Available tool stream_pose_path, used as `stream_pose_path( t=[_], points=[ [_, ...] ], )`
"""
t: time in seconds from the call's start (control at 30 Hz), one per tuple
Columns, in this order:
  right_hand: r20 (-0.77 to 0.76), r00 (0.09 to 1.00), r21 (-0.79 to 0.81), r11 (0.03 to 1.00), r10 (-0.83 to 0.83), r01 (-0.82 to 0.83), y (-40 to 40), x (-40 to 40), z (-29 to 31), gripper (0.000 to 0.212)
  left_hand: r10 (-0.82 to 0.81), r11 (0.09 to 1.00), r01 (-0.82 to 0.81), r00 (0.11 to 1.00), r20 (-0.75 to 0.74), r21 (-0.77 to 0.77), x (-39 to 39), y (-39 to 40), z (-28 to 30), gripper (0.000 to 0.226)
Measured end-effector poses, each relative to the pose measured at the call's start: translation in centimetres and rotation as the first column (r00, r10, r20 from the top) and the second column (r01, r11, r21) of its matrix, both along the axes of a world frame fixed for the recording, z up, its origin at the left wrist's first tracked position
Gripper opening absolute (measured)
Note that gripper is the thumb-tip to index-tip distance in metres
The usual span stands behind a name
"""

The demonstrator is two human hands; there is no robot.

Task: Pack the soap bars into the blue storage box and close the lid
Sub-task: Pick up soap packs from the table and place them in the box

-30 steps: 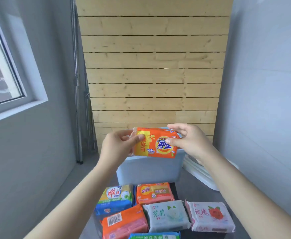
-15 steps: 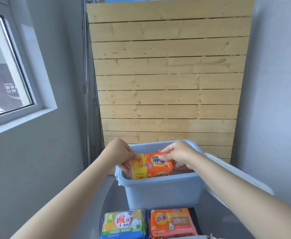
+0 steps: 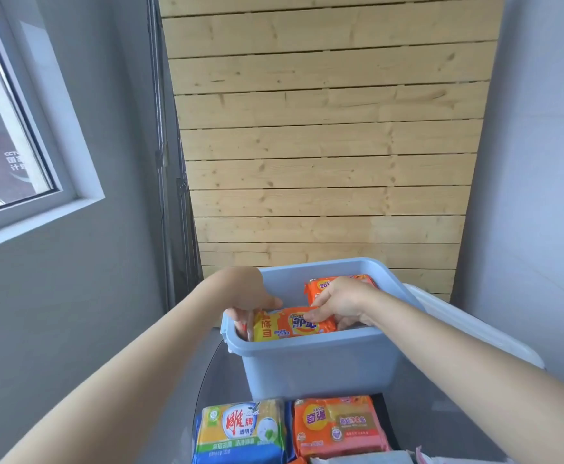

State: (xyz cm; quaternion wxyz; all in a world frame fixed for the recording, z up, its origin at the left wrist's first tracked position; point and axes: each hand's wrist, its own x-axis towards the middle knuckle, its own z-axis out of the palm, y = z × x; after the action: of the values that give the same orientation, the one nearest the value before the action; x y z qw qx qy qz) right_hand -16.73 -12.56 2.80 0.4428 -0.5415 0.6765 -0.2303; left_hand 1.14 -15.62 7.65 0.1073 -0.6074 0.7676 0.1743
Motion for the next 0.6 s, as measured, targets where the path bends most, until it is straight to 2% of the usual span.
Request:
stream_pose_path(
  t=[0.1,0.17,0.3,0.4,0.5,0.6],
  points=[
    [0.021,1.000,0.001,1.000,-0.003,0.003,0.0,-0.4,-0.4,0.030,-0.002,0.996,0.001,1.000,-0.009,-0.088,-0.1,-0.4,-0.3,0.052],
    [-0.015,1.000,-0.020,1.000,0.001,-0.002,-0.1,-0.5,-0.7,0.036,-0.006,0.988,0.001,1.000,-0.030,-0.153,-0.1,-0.6,-0.8,0.045],
    [-0.124,0.991,-0.047,0.998,0.045,-0.051,-0.1,-0.2,-0.8,0.038,-0.063,0.988,0.077,0.993,0.101,-0.133,0.4,-1.2,-2.0,0.045],
    [-0.148,0.987,-0.028,0.997,0.064,-0.069,-0.4,-0.2,-0.9,0.037,-0.109,0.979,0.129,0.986,0.129,-0.157,0.7,-1.5,-2.2,0.047],
    [-0.143,0.984,0.007,0.994,0.109,-0.109,-0.6,0.0,-0.9,0.037,-0.201,0.966,0.206,0.978,0.049,-0.155,1.0,-1.9,-3.1,0.033],
    [-0.157,0.976,0.037,0.988,0.153,-0.149,-0.9,0.4,-0.9,0.026,-0.222,0.970,0.219,0.975,-0.020,-0.103,1.1,-2.1,-4.3,0.033]
  ],
)
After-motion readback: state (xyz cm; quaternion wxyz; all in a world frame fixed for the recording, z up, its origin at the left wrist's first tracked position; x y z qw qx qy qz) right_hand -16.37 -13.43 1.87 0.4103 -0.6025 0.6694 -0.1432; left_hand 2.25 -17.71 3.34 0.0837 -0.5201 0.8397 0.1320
